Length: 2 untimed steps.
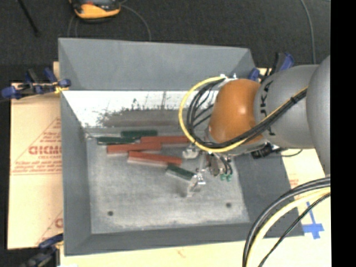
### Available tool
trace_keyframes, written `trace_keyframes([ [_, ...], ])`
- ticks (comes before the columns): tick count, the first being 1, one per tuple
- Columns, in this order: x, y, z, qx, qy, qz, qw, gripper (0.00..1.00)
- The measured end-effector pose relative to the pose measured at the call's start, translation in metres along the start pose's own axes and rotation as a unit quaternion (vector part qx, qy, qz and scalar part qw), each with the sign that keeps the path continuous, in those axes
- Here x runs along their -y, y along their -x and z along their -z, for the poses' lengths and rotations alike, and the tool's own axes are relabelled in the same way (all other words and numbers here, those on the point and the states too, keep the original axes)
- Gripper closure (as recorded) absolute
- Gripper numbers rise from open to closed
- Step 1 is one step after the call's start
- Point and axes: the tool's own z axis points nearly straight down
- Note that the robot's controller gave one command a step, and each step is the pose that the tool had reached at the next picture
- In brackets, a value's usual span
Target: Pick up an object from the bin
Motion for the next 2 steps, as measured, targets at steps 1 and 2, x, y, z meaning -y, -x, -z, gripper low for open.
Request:
trace_keyframes([
  [1,0.004,0.012,0.001,0.0019,0.001,-0.087,0.9962,0.0],
  [2,-0.005,0.022,-0.024,0.002,0.0,-0.046,0.999,0.0],
])
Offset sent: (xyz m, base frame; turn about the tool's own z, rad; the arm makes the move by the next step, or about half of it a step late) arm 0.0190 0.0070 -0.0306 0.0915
